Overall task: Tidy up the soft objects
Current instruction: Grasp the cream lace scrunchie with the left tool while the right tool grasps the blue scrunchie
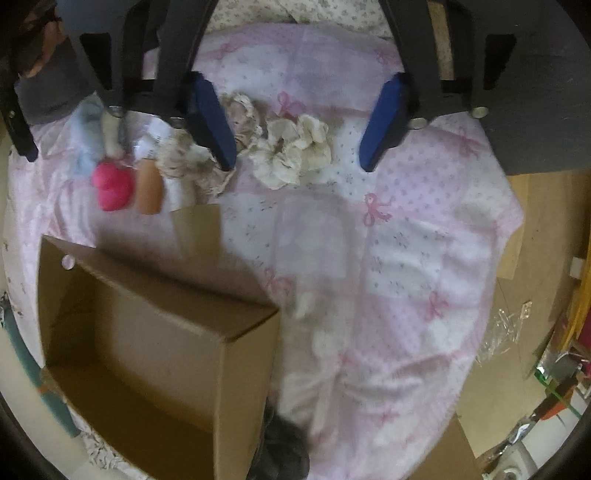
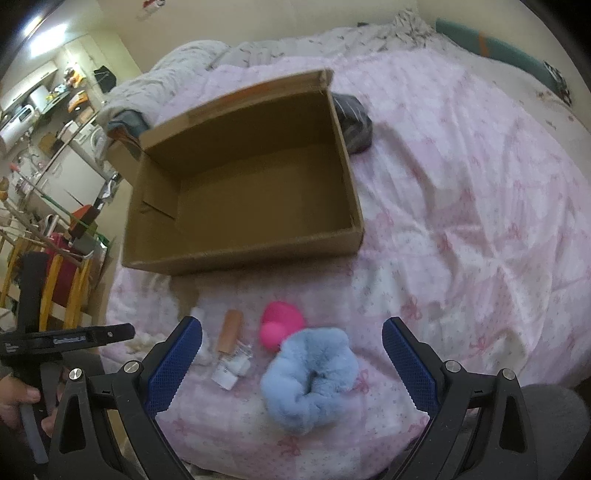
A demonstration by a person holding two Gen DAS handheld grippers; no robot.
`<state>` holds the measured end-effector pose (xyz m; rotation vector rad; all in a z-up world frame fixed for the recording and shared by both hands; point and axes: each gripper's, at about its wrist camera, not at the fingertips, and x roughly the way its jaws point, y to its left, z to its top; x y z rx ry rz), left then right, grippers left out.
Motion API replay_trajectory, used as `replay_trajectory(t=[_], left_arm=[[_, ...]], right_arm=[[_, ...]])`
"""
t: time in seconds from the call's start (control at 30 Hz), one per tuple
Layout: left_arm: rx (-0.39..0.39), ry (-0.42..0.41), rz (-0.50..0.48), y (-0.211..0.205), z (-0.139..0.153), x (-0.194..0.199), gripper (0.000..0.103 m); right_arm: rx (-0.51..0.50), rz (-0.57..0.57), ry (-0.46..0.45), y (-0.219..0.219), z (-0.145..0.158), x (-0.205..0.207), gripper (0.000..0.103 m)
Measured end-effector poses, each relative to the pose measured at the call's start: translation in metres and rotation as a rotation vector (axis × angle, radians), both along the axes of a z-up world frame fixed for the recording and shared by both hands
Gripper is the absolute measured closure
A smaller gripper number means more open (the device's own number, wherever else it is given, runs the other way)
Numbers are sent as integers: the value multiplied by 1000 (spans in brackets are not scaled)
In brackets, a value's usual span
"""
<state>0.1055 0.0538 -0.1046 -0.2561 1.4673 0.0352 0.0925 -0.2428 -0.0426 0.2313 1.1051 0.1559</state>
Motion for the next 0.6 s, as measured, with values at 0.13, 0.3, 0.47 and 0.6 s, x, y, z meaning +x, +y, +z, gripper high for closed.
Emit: replay_trajectory(t=[0.13,0.3,0.47,0.6], left_arm=[[-87,83,36,1,-24,2,69],[-89,81,-15,-10,-32,2,74],[-75,40,-21,-12,-18,4,92],[-67,-23,-13,-5,5,2,92]], right_arm=[[32,-13,5,-1,-4,-2,0],[50,-27,20,-2,-10,-2,0],[60,-53,17,-6,-10,-1,0],[73,-64,35,-8,-13,-1,0]])
